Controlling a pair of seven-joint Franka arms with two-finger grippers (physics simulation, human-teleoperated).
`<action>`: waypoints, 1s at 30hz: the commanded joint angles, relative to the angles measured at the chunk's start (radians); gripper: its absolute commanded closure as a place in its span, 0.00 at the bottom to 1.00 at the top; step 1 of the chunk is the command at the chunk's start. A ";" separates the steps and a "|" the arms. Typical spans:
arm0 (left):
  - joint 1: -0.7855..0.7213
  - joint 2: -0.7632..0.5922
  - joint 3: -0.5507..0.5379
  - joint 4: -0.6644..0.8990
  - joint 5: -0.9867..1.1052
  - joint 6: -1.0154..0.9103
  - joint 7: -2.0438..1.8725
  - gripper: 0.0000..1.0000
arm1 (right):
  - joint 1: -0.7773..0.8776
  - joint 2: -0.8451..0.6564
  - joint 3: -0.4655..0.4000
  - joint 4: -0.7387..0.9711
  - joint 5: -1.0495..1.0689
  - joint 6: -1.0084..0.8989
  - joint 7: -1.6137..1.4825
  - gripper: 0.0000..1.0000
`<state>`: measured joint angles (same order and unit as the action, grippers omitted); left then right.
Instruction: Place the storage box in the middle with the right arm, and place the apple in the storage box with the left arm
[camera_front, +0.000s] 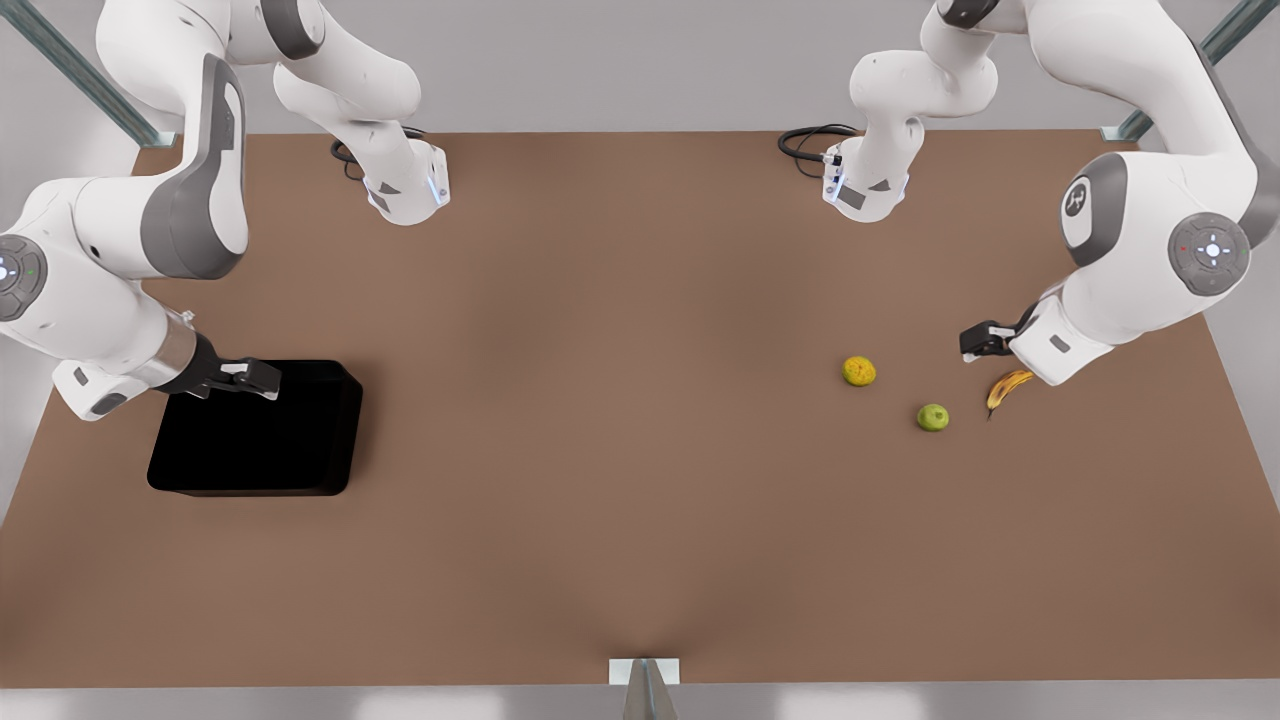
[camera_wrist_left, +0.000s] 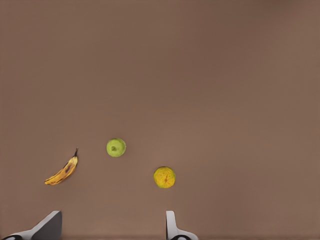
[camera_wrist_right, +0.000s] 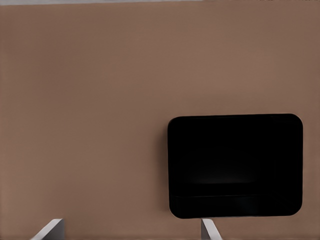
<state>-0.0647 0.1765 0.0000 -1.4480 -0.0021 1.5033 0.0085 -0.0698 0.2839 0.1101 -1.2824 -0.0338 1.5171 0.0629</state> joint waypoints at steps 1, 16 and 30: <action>0.000 0.000 0.000 0.000 0.001 0.000 0.001 0.00 | 0.001 0.000 -0.001 0.002 0.000 0.000 0.000 0.00; 0.106 0.202 -0.006 -0.445 -0.015 0.606 -0.001 0.00 | -0.372 0.024 -0.006 -0.259 0.000 0.261 -0.436 0.00; 0.174 0.262 -0.018 -0.560 -0.052 0.772 0.016 0.00 | -0.591 0.178 -0.006 -0.594 -0.028 0.848 -0.549 0.00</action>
<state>0.1089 0.4449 -0.0184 -2.0068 -0.0511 2.2784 0.0246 -0.6606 0.4638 0.1043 -1.8868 -0.0614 2.3829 -0.4875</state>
